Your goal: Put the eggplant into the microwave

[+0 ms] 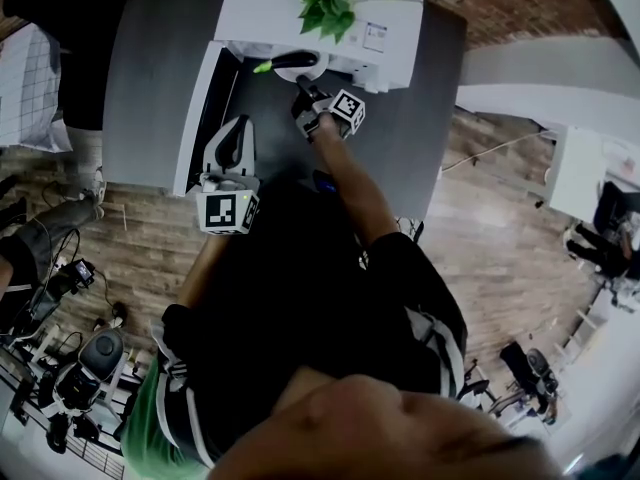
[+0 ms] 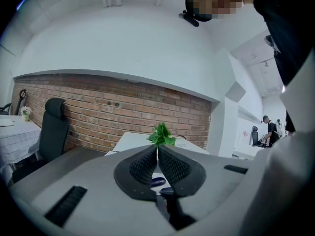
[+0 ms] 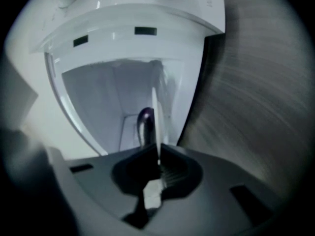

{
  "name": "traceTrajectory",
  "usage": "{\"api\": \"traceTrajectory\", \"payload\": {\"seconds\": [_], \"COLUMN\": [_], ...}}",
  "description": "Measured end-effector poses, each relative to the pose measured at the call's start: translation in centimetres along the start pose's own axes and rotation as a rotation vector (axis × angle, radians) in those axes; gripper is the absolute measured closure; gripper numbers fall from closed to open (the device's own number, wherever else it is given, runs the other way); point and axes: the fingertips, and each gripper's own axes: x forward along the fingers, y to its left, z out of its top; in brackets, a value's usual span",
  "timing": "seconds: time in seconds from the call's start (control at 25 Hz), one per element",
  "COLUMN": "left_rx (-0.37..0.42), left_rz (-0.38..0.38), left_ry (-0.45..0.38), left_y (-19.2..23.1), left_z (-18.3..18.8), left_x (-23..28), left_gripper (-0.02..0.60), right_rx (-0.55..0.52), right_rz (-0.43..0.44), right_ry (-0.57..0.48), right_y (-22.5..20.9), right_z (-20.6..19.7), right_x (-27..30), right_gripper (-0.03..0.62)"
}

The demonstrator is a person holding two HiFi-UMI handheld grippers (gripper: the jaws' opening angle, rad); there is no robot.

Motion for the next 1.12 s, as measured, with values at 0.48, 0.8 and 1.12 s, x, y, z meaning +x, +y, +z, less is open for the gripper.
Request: {"api": "traceTrajectory", "payload": {"seconds": [0.48,0.8,1.12], "left_rx": [-0.001,0.000,-0.006], "left_rz": [-0.004,-0.007,-0.003], "left_ry": [0.020,0.024,0.024], "left_y": [0.4,0.5,0.7], "left_z": [-0.4,-0.5,-0.6], "left_x": [1.2,1.6,1.5], "left_gripper": [0.540,0.540,0.540], "right_rx": [0.010,0.026,0.030], "right_rz": [-0.010,0.000,-0.011], "right_ry": [-0.012,-0.029,-0.032], "right_y": [-0.4,-0.4,-0.3], "right_z": [1.4,2.3,2.7], "right_x": [1.9,2.7,3.1], "right_gripper": [0.554,0.554,0.554]}}
